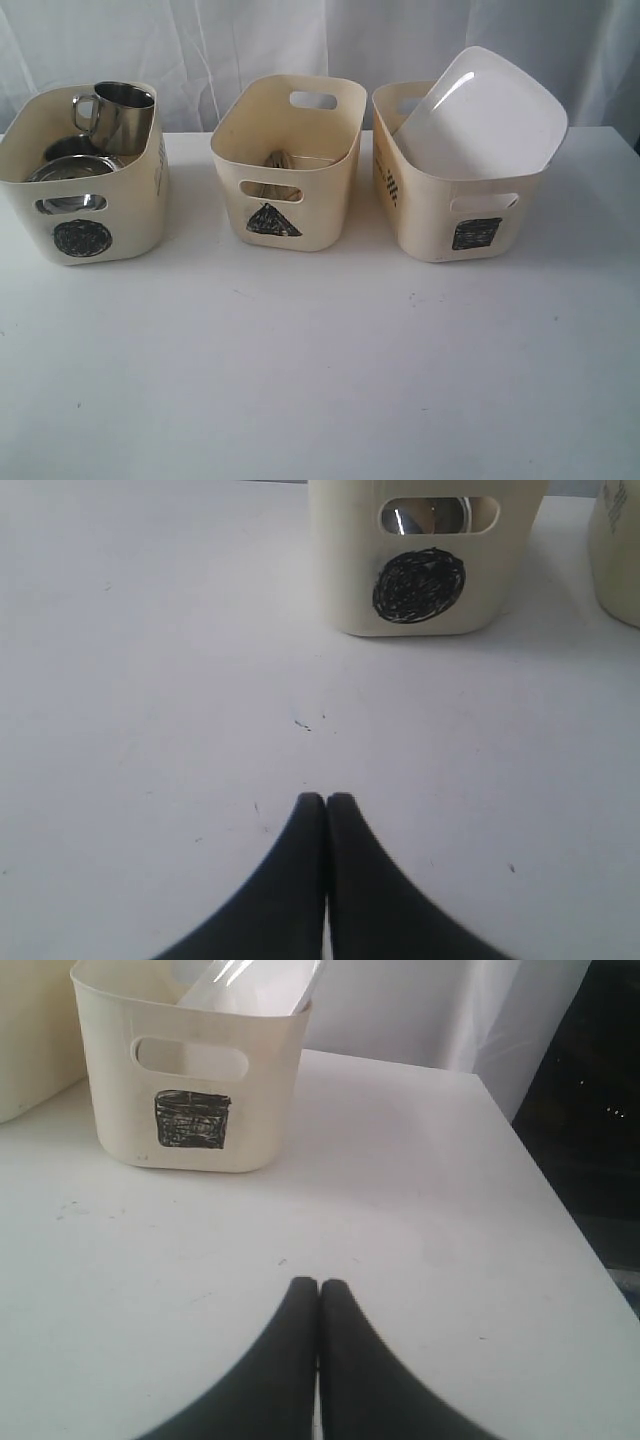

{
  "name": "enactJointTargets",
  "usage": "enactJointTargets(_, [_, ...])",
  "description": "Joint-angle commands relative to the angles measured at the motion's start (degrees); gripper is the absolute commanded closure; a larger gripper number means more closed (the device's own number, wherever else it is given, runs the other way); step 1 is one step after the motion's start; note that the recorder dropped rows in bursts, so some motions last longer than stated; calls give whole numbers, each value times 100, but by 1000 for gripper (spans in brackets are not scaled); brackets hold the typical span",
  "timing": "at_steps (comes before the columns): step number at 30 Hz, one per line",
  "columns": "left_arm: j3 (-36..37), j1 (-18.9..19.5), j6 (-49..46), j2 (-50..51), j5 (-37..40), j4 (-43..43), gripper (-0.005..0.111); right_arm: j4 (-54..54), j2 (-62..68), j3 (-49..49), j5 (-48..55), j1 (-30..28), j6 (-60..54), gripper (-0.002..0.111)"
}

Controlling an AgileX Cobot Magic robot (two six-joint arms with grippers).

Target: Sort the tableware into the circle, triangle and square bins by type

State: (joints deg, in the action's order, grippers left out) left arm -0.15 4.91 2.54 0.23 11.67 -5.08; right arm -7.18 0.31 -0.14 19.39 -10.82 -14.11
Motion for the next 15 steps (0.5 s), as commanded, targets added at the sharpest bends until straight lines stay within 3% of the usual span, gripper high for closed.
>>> enactJointTargets(1, [15,-118,12,-23,-14,-35,107,43,-31,14,-11,-19,-45,108])
enactJointTargets(15, [15,-118,12,-23,-14,-35,107,-26,-31,14,-11,-19,-45,108])
